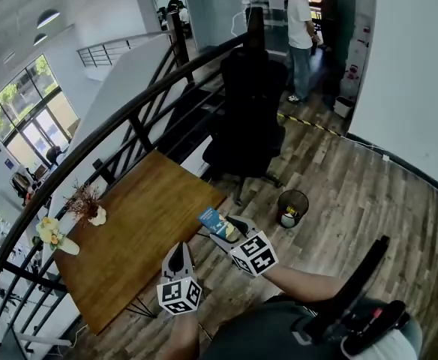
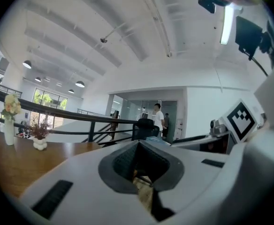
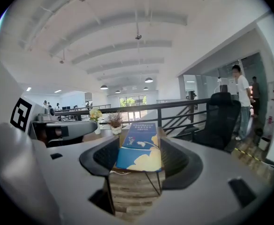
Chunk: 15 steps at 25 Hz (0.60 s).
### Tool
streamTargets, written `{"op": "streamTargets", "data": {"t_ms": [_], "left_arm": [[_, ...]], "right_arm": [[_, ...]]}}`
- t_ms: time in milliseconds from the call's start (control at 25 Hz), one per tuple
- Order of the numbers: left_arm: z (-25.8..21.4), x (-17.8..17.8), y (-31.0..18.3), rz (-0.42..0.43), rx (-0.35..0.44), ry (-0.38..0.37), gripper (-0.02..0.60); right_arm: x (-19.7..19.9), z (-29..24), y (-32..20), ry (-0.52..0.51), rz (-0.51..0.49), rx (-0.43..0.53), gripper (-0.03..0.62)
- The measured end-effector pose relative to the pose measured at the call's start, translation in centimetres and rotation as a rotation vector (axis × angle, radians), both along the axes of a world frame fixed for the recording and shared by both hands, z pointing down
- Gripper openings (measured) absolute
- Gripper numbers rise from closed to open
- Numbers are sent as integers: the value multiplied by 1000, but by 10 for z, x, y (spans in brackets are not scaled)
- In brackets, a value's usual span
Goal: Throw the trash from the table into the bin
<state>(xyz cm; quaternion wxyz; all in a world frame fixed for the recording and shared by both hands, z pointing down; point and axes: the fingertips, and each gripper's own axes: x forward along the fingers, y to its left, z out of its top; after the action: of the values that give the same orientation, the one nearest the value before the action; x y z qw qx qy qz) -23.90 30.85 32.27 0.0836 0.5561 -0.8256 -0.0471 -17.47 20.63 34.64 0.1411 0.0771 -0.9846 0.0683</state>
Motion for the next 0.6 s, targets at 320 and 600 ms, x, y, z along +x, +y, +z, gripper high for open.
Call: {"op": "streamTargets", "data": {"t_ms": [320, 600], "left_arm": [[-12, 75, -141, 106, 12, 2, 12], [-9, 133, -230, 161, 8, -13, 11]], "right_arm": [[95, -15, -138, -35, 141, -2, 279], [175, -9, -223, -54, 211, -4, 279]]}}
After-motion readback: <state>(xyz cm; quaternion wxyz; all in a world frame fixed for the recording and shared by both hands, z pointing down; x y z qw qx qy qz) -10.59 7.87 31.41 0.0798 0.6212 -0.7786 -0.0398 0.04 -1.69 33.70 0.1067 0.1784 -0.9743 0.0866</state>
